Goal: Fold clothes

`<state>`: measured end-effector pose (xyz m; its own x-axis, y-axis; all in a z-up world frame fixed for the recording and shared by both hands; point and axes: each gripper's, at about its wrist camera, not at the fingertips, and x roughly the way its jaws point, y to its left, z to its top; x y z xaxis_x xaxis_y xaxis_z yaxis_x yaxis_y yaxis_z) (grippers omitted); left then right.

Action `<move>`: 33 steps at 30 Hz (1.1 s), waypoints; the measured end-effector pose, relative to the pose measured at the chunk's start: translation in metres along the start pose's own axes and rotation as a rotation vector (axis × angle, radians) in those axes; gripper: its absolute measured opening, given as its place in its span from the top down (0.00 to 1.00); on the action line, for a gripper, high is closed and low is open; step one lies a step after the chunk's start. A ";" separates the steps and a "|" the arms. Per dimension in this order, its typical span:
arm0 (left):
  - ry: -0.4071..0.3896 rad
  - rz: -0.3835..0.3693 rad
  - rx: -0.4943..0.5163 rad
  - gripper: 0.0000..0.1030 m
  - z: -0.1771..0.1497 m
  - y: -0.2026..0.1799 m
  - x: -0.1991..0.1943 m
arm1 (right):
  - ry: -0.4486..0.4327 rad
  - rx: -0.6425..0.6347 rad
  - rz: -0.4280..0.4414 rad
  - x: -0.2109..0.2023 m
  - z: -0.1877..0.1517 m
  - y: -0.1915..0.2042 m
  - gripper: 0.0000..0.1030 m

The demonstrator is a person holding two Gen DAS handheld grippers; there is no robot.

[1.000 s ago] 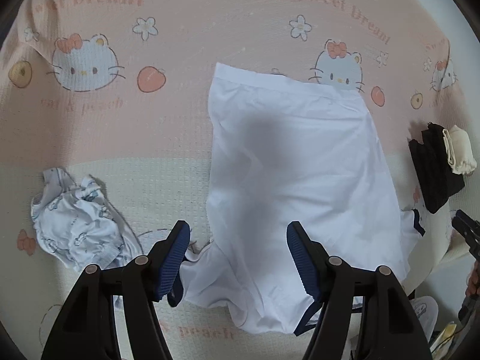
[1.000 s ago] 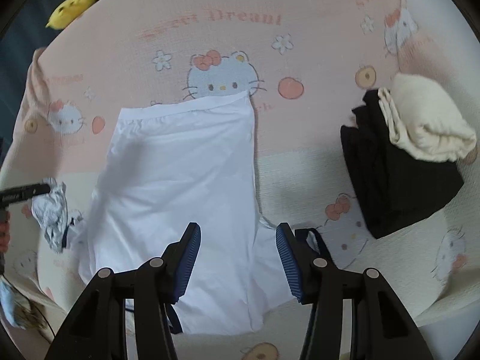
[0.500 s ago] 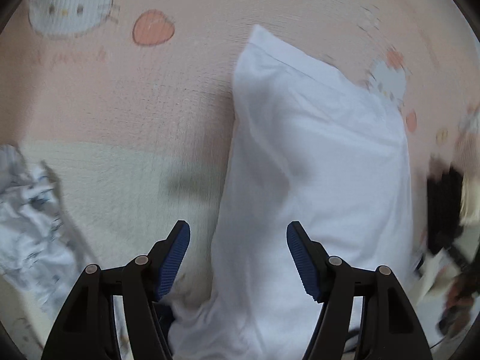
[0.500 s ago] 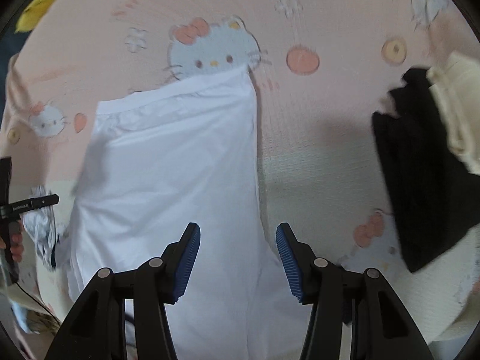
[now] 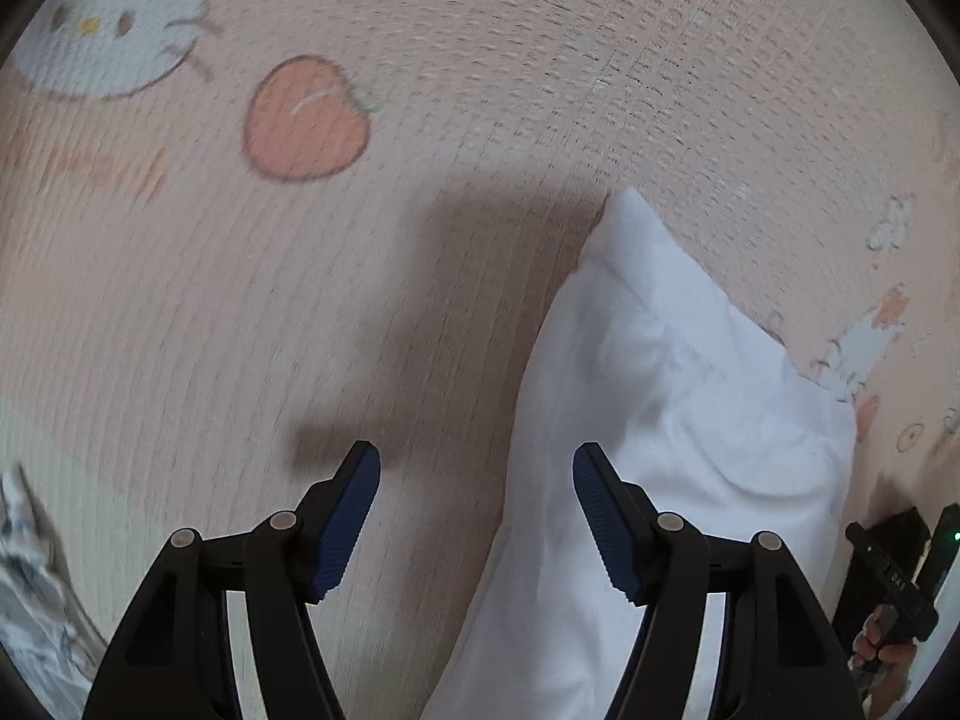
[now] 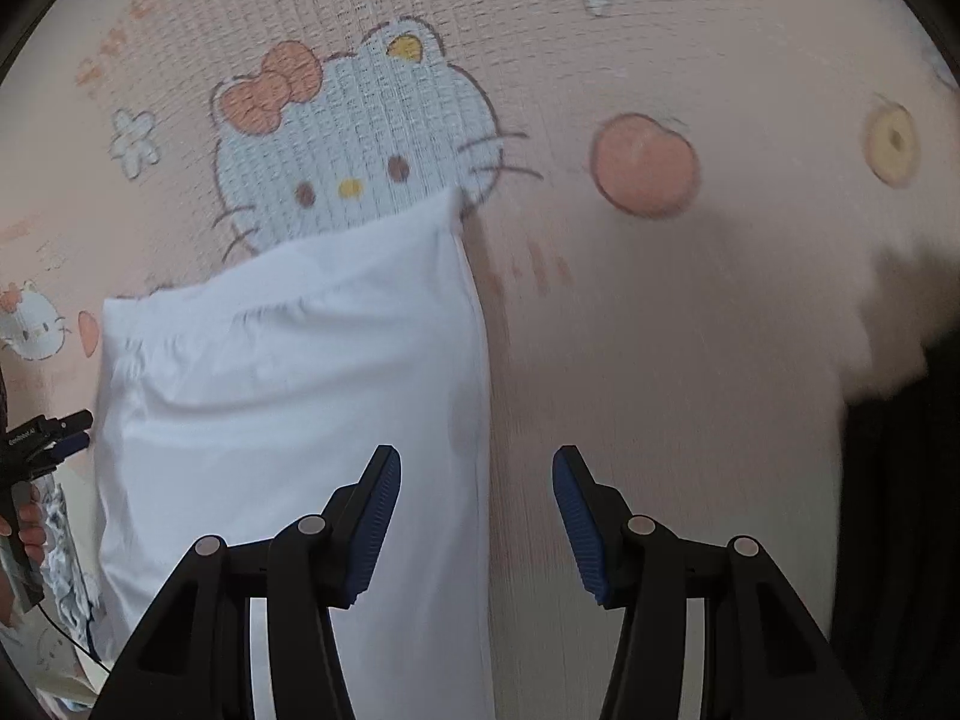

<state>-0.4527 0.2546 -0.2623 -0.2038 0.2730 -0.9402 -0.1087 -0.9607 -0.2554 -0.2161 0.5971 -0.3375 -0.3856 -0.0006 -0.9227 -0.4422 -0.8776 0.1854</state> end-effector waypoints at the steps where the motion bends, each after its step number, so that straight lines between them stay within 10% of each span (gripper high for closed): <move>1: 0.002 0.008 0.013 0.37 0.005 -0.005 0.003 | 0.008 -0.004 -0.002 0.008 0.007 0.001 0.49; 25: -0.066 0.081 0.142 0.41 0.056 -0.092 0.033 | -0.016 -0.042 -0.028 0.055 0.072 0.032 0.50; 28: -0.063 0.088 0.176 0.84 0.053 -0.107 0.040 | -0.025 -0.078 -0.058 0.058 0.072 0.039 0.65; 30: -0.094 0.111 0.213 0.93 0.048 -0.119 0.041 | -0.041 -0.115 -0.066 0.057 0.071 0.047 0.92; 33: -0.150 0.144 0.271 0.95 0.047 -0.137 0.036 | -0.106 -0.191 -0.145 0.047 0.069 0.061 0.95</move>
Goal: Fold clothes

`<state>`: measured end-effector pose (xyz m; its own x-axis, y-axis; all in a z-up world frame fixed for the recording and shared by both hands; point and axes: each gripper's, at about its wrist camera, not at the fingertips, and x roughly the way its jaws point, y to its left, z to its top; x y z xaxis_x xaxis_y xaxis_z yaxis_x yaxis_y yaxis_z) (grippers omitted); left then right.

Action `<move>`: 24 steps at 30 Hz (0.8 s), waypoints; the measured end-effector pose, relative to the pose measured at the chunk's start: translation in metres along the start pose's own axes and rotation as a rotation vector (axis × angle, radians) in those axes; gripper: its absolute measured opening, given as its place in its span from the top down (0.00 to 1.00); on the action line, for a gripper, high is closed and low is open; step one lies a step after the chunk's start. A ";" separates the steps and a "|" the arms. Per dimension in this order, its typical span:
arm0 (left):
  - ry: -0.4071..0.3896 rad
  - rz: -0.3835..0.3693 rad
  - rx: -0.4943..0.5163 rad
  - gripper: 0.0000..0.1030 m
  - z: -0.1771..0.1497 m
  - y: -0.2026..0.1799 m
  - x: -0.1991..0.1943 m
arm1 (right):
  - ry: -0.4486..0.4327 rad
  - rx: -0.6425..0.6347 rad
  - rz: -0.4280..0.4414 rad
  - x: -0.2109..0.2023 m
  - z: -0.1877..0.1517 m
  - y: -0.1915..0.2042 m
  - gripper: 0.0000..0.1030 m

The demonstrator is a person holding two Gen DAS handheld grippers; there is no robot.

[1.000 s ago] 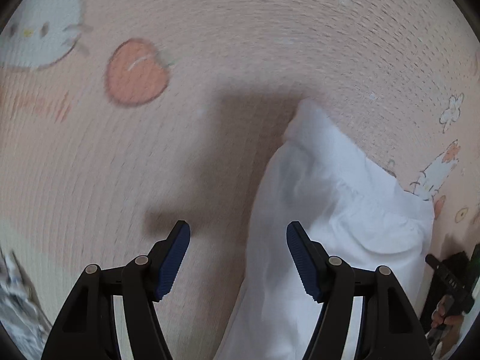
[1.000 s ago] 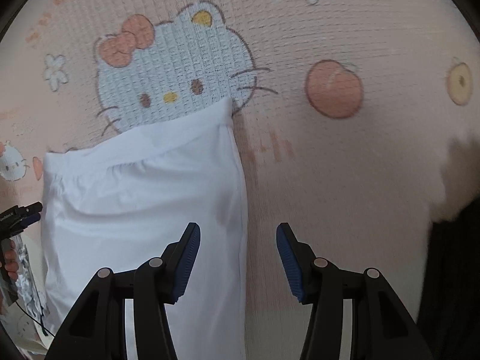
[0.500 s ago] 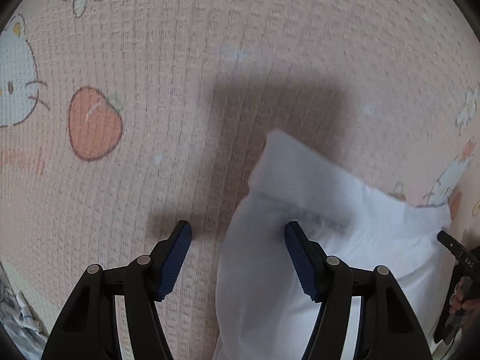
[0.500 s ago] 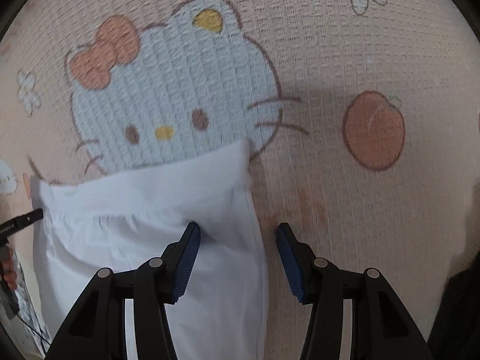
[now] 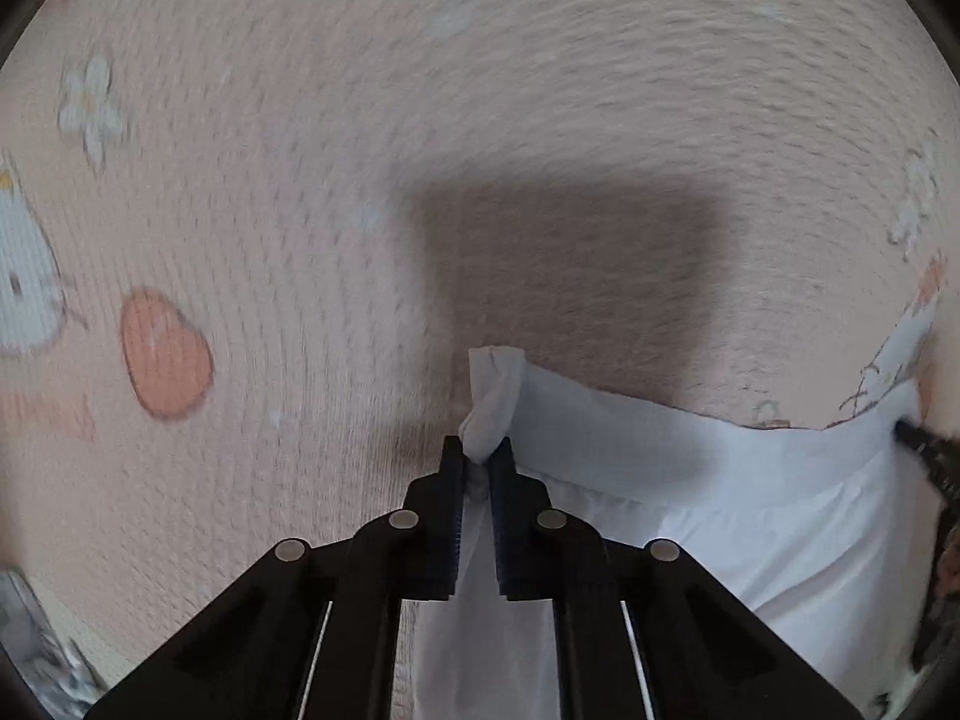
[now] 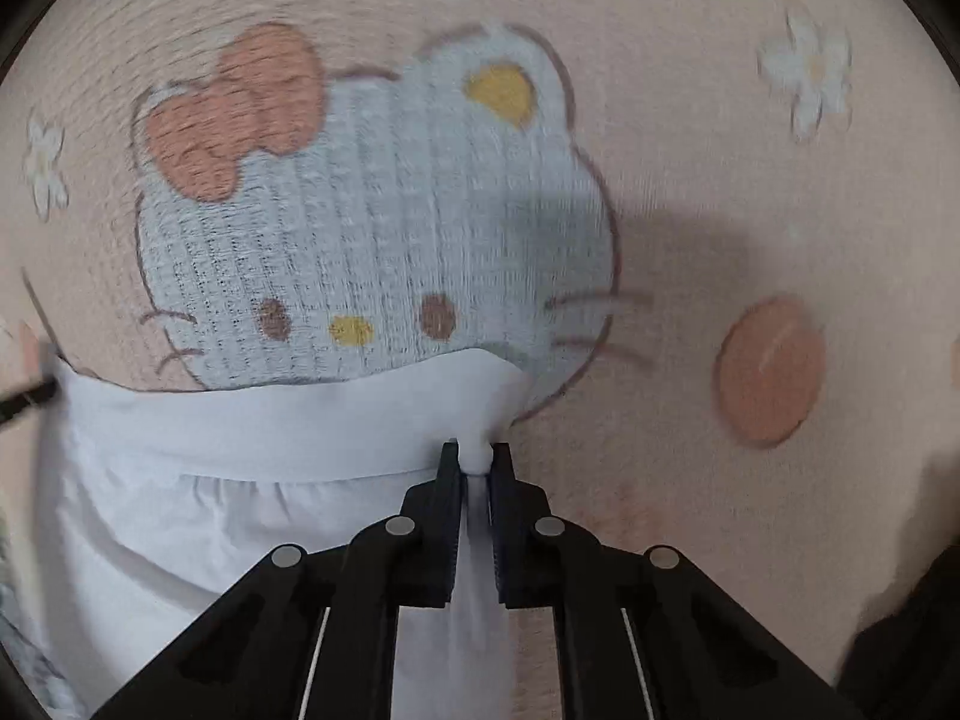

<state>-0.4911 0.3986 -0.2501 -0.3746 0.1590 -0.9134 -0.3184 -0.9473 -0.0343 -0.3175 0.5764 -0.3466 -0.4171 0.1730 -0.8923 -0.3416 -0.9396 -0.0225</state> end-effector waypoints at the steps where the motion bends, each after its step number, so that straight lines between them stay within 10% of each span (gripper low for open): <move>1: -0.012 0.001 0.001 0.95 0.004 -0.002 -0.003 | -0.027 -0.019 -0.017 -0.005 0.000 0.003 0.96; 10: -0.026 0.004 0.004 0.93 0.020 -0.006 -0.001 | 0.009 0.071 -0.036 0.004 0.004 -0.004 0.94; 15: 0.085 -0.100 -0.076 0.92 0.022 -0.003 0.006 | 0.058 0.093 -0.032 0.004 0.000 -0.008 0.57; 19: 0.117 -0.184 -0.189 0.88 0.021 0.012 0.003 | 0.070 0.210 0.073 -0.010 -0.008 -0.034 0.46; 22: 0.158 -0.238 -0.246 0.40 0.013 0.018 0.006 | 0.100 0.238 0.107 -0.016 -0.020 -0.048 0.46; 24: 0.150 -0.237 -0.271 0.34 0.007 0.022 0.005 | 0.118 0.236 0.117 -0.020 -0.029 -0.052 0.46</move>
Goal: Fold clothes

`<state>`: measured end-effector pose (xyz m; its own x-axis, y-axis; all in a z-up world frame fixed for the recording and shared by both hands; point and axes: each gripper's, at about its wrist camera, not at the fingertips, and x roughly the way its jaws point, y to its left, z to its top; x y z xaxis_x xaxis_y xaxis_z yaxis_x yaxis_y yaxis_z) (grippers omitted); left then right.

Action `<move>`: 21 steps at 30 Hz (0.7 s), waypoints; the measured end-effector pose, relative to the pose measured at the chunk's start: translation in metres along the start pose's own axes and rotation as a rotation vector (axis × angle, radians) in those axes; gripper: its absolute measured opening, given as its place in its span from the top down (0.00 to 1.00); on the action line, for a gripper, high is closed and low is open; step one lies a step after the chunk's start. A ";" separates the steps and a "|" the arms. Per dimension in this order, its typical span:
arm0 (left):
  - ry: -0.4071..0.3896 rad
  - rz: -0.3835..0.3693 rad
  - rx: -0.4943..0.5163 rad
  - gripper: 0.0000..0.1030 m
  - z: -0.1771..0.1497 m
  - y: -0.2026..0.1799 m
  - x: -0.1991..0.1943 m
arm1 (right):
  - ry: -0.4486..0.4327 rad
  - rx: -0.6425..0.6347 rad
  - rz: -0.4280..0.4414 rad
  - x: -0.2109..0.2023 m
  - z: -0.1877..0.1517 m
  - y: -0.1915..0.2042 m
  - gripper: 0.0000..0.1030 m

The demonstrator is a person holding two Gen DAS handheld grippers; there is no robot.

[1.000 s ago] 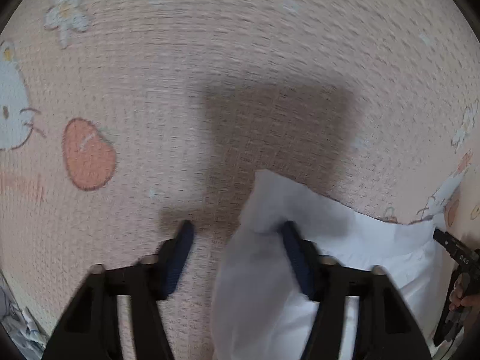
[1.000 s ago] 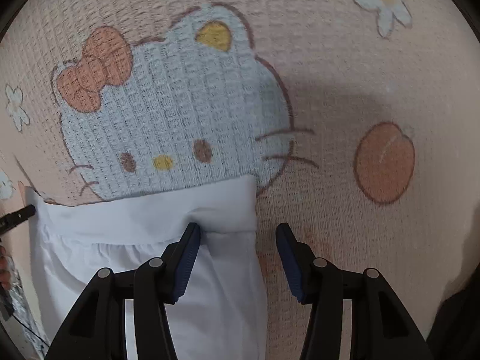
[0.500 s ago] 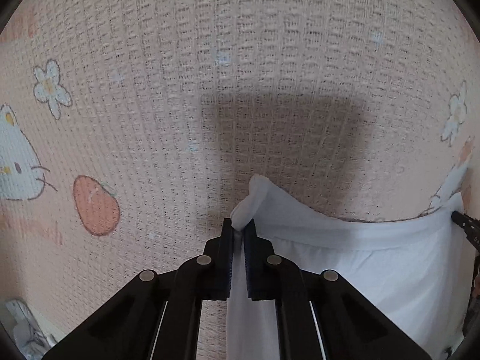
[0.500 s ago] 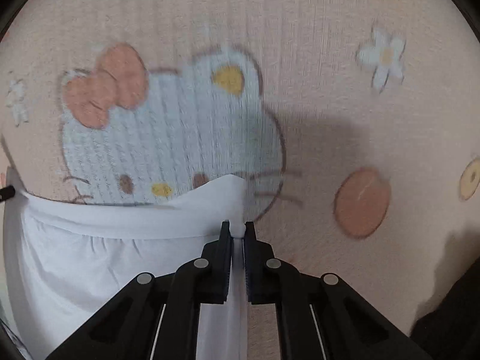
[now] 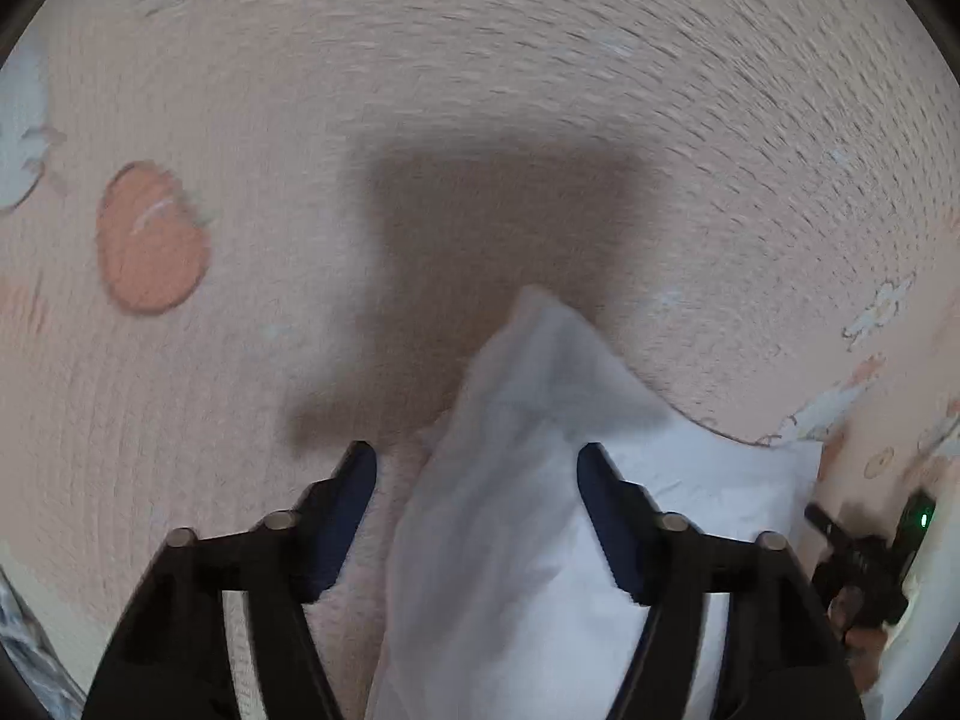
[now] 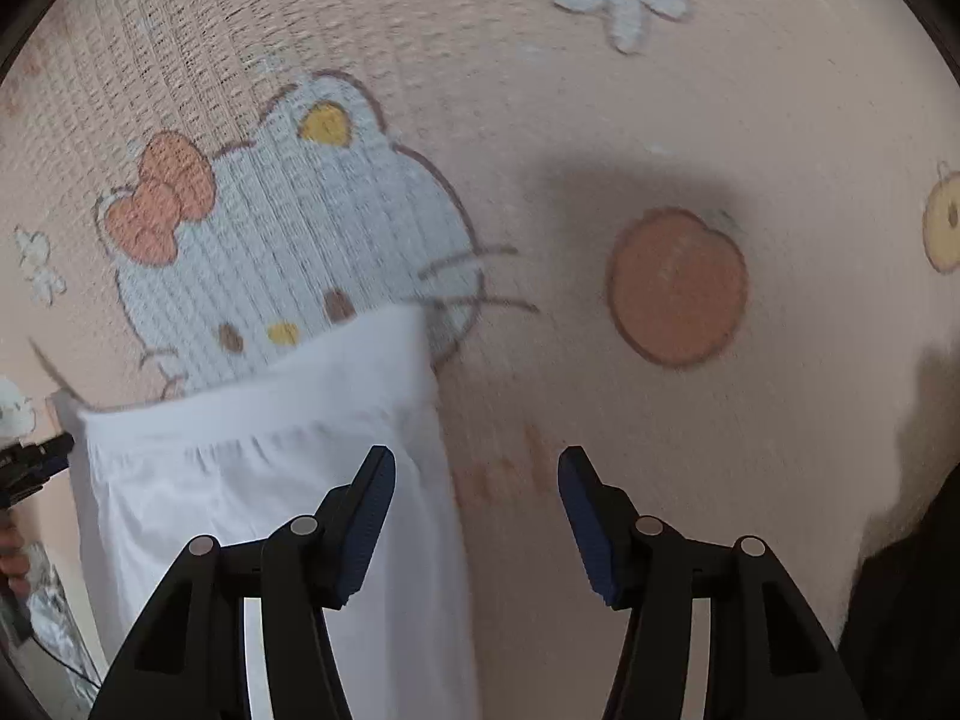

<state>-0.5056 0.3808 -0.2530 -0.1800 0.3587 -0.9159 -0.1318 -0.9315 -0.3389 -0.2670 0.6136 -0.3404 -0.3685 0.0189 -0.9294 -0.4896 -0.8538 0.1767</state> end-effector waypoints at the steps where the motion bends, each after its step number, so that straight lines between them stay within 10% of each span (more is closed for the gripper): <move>1: -0.005 0.010 0.001 0.34 -0.003 0.001 0.000 | 0.015 -0.001 0.001 -0.001 -0.005 -0.002 0.46; 21: 0.029 0.104 0.135 0.45 -0.062 -0.005 0.009 | 0.040 0.024 0.091 -0.023 -0.092 -0.004 0.46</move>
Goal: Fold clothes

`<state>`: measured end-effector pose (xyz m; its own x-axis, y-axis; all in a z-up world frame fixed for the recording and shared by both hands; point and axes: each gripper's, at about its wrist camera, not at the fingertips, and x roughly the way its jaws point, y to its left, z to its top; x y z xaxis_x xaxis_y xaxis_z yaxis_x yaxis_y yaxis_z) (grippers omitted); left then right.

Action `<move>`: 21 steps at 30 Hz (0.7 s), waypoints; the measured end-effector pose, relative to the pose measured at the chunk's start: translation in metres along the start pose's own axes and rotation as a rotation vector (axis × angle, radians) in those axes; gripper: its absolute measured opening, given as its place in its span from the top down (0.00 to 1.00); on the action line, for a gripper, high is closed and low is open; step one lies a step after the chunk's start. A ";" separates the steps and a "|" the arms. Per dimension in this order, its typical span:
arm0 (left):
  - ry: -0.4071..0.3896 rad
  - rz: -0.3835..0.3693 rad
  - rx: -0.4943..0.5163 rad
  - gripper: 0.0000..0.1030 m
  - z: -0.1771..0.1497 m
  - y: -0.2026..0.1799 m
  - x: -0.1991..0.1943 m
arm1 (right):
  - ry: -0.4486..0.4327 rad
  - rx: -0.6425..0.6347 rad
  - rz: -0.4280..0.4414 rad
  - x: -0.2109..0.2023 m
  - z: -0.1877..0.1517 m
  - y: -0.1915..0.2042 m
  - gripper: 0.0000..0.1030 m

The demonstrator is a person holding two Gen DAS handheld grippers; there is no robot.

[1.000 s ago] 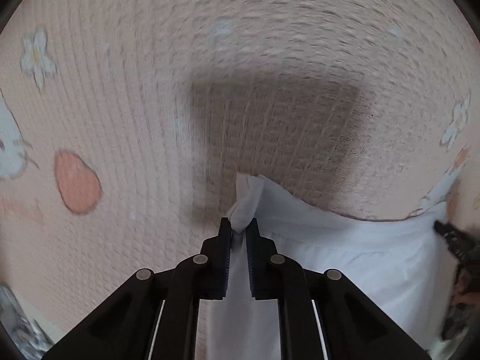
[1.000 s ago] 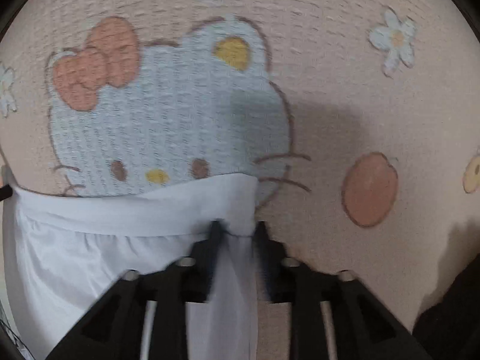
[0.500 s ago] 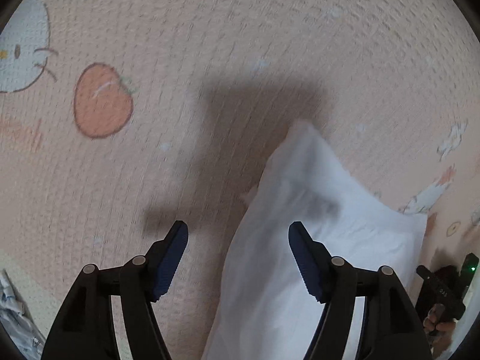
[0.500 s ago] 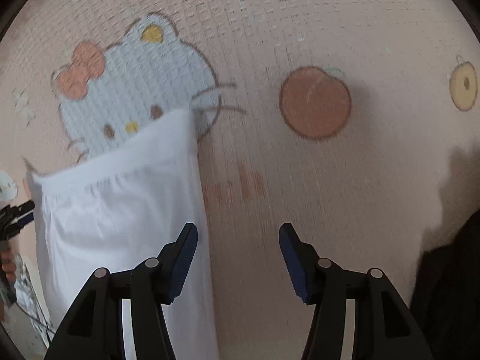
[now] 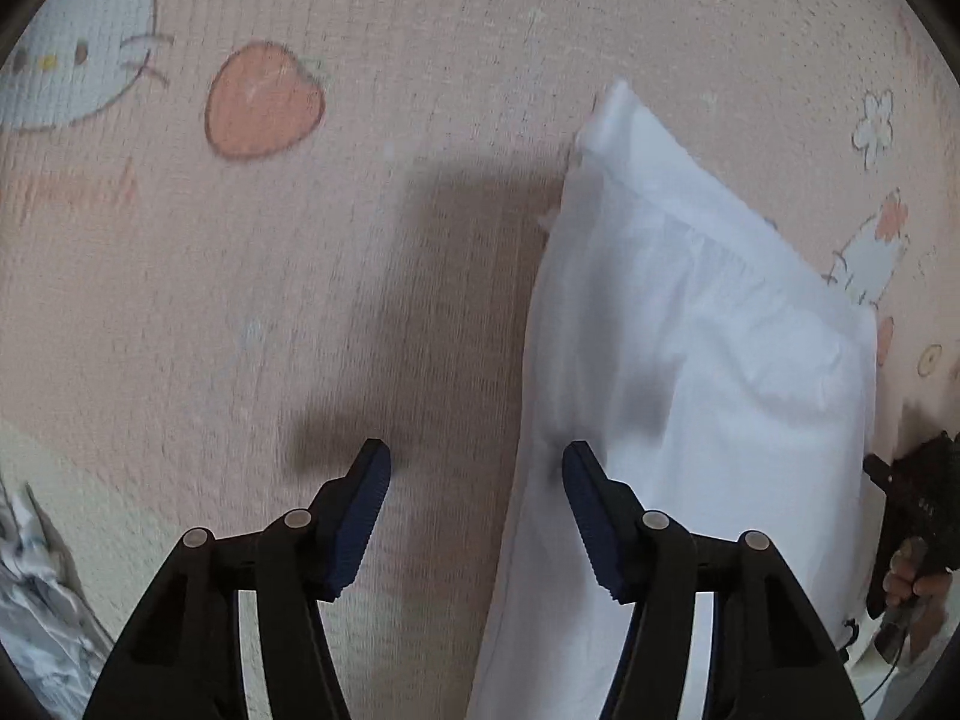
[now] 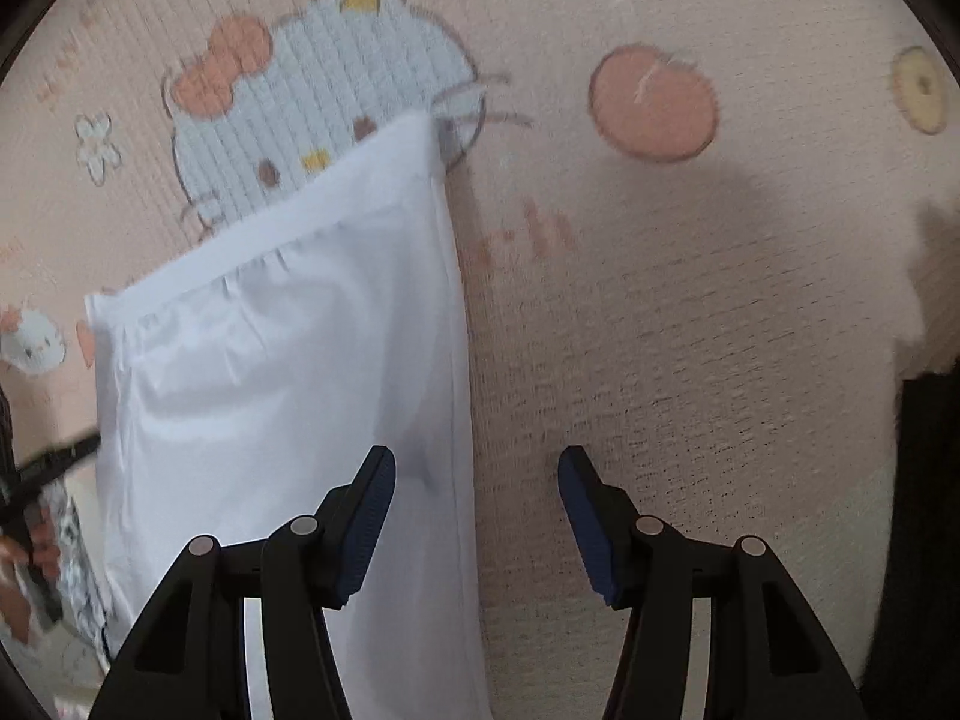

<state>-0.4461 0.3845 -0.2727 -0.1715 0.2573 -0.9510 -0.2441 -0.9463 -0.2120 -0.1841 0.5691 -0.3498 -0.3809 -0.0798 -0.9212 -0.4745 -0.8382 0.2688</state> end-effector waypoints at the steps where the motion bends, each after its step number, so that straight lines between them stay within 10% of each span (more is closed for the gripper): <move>1: -0.005 0.000 0.004 0.45 -0.008 -0.005 -0.002 | 0.001 0.009 0.003 0.000 -0.002 0.001 0.46; 8: -0.015 -0.014 0.004 0.58 -0.069 0.007 -0.018 | 0.002 0.011 -0.017 -0.007 -0.011 0.006 0.46; 15: -0.063 0.038 0.041 0.89 -0.078 -0.018 -0.014 | -0.037 -0.132 -0.171 -0.009 -0.014 0.023 0.92; 21: -0.074 0.092 0.023 0.89 -0.072 -0.030 -0.011 | -0.025 -0.148 -0.176 -0.015 -0.009 0.020 0.97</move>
<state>-0.3685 0.3960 -0.2725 -0.2636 0.1842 -0.9469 -0.2460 -0.9620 -0.1187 -0.1810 0.5485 -0.3335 -0.3227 0.0867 -0.9425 -0.4148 -0.9080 0.0585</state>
